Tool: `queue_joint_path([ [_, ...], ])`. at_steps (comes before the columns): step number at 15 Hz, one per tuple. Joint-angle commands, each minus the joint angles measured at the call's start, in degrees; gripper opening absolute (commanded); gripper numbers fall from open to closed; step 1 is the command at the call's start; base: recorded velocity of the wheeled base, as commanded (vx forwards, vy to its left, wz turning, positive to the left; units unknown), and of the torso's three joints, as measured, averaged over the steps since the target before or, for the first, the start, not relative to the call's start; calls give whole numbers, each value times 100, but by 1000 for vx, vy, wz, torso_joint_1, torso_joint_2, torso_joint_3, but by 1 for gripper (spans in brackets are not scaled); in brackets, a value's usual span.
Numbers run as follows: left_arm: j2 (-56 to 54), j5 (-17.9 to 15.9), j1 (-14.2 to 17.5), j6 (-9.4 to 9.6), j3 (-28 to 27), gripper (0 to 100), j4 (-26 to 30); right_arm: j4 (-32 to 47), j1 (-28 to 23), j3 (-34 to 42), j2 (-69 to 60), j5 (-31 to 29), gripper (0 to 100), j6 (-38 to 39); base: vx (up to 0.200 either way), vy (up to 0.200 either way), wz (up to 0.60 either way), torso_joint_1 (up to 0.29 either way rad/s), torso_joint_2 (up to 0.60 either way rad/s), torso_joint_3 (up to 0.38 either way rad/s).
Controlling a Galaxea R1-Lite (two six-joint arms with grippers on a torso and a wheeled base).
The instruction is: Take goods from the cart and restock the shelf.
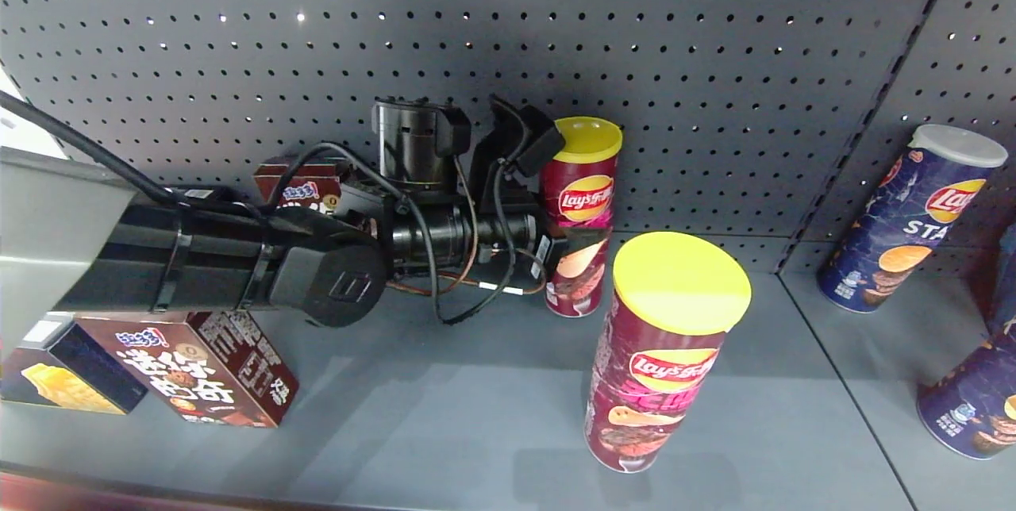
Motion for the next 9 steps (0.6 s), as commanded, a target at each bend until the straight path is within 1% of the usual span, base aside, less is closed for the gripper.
queue_joint_path([
  [1,40,-1,-33,-1,-50,0,-1,-2,-1,0,9,0,100,3,0,0,0,0,0,0],
  [8,119,8,-77,16,-41,0,-1,-2,-1,0,9,0,100,3,0,0,0,0,0,0],
  [9,119,8,-77,78,-15,0,8,-2,-1,0,9,0,100,3,0,0,0,0,0,0],
])
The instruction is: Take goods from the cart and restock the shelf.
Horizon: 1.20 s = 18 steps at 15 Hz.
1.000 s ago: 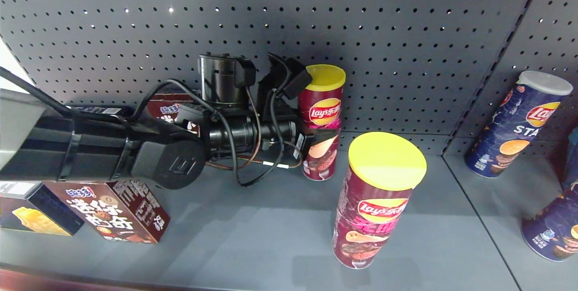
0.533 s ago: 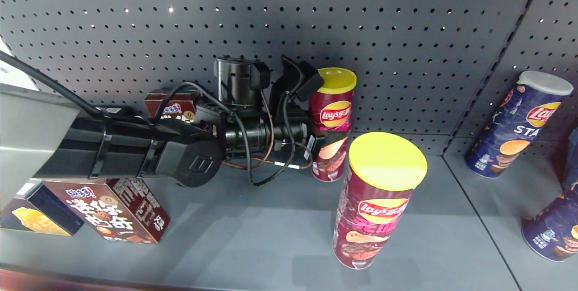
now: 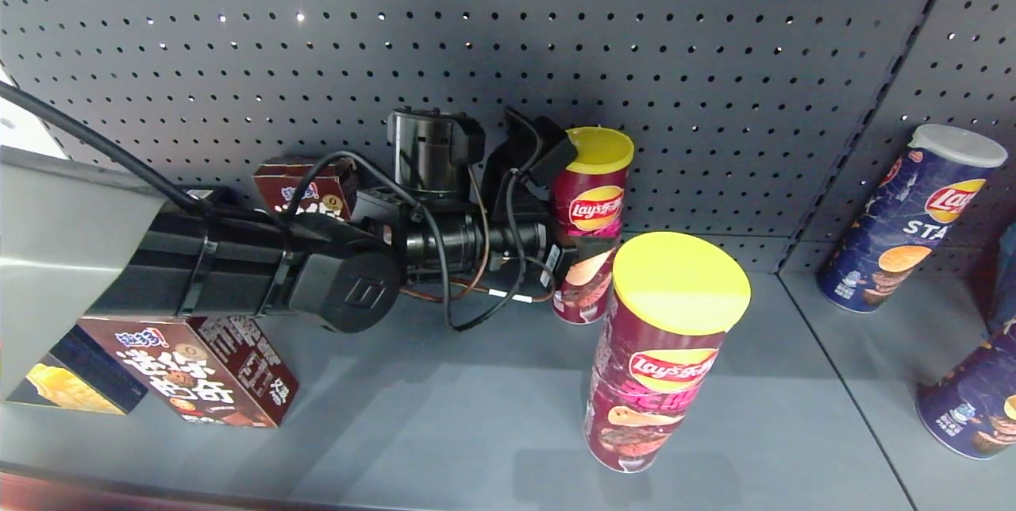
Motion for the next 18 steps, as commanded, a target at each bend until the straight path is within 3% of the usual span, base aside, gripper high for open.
queue_joint_path([
  [1,-8,3,-2,61,52,100,17,-2,8,0,9,-2,100,-2,0,0,0,0,0,0],
  [10,-333,56,33,79,271,100,-80,-2,-1,0,9,-2,100,-11,0,0,0,0,0,0],
  [16,-1194,311,138,79,1282,100,-238,-2,-1,0,9,-2,100,-2,0,0,0,0,0,0],
  [18,-1555,1128,235,52,1976,100,-414,-2,-1,0,9,-2,100,-2,0,0,0,0,0,0],
])
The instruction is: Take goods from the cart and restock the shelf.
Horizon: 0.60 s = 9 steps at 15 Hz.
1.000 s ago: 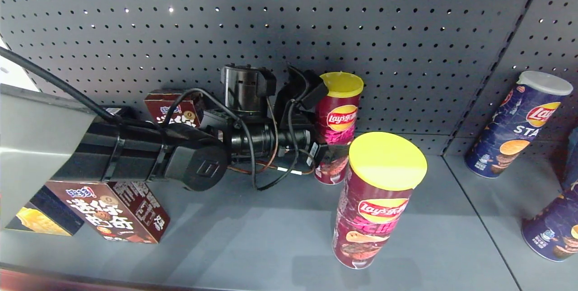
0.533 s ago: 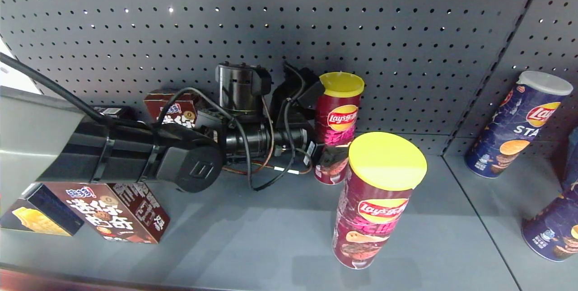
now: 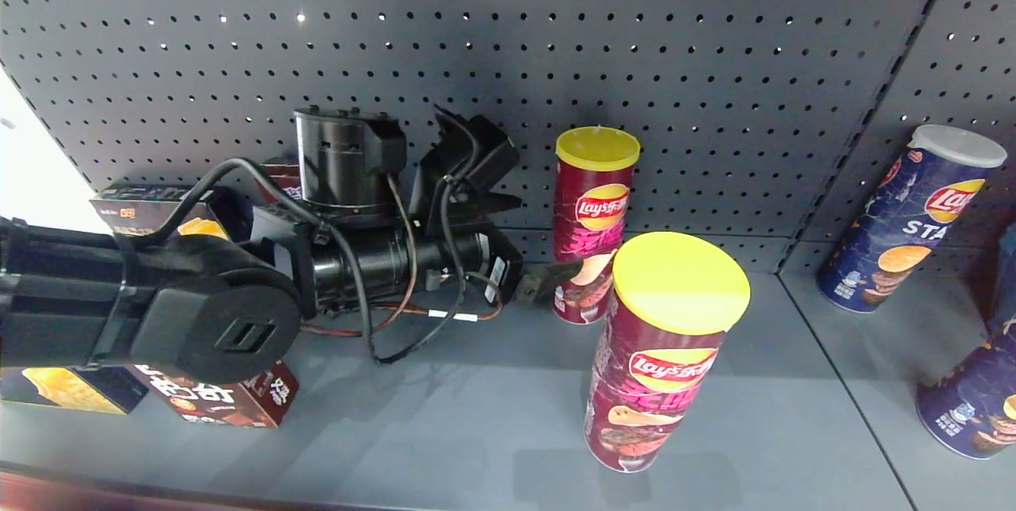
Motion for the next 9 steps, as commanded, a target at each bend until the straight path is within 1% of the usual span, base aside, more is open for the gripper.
queue_joint_path([
  [1,-401,343,52,-14,448,100,-75,-4,-1,0,9,0,100,-2,0,0,0,0,0,0],
  [2,-506,994,-45,-40,641,100,-145,-4,8,0,9,0,100,-2,0,0,0,0,0,0],
  [3,-559,1336,-159,-49,729,100,-145,-4,-1,0,9,0,100,-2,0,0,0,0,0,0],
  [4,-585,1530,-212,-58,791,100,-154,-4,8,0,9,0,100,-11,0,0,0,0,0,0],
  [6,-577,1776,-273,-93,826,100,-163,-4,-1,0,9,0,100,-2,0,0,0,0,0,0],
  [9,-410,1996,-317,-128,764,100,-181,-13,-1,0,9,0,100,-11,0,0,0,0,0,0],
])
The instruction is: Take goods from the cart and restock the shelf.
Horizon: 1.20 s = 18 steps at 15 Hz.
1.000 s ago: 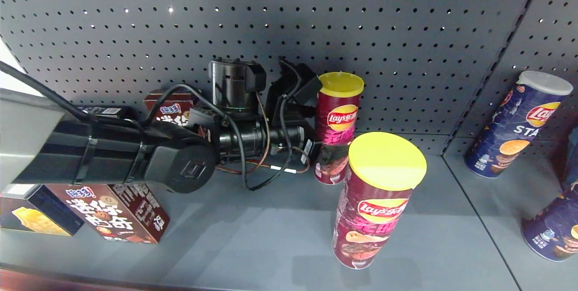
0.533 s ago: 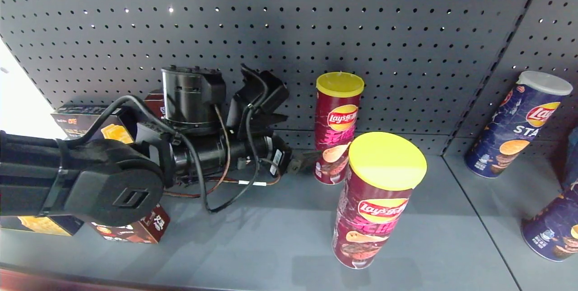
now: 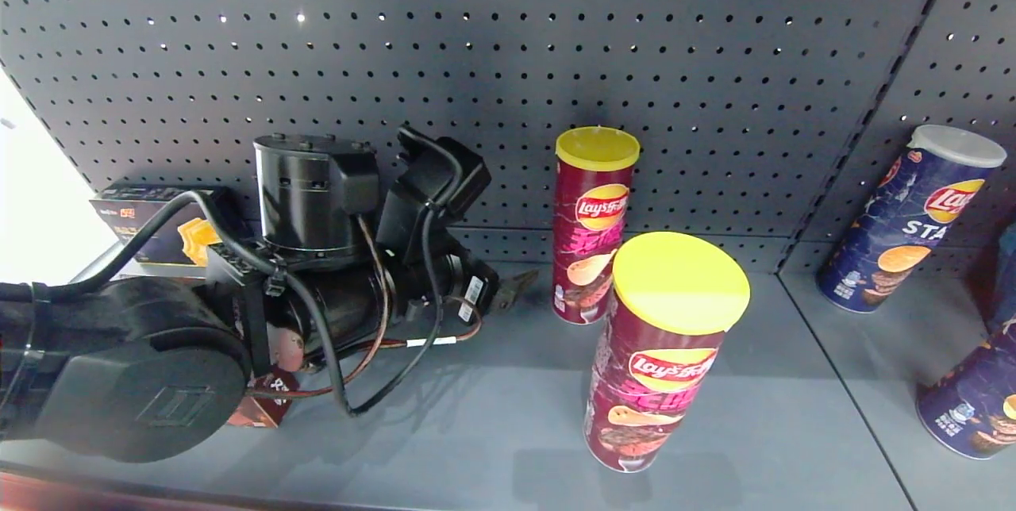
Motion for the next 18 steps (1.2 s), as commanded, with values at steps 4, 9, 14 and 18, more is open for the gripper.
queue_joint_path([
  [4,393,151,24,-10,-115,100,-161,0,-1,0,9,0,100,0,0,0,0,0,0,0],
  [9,692,177,15,-10,-308,100,-284,0,-1,0,9,0,100,-8,0,0,0,0,0,0],
  [14,885,168,-11,-10,-528,100,-275,0,-1,0,9,0,100,0,0,0,0,0,0,0],
  [18,1078,168,-29,-10,-730,100,-275,0,-1,0,9,0,100,0,0,0,0,0,0,0],
])
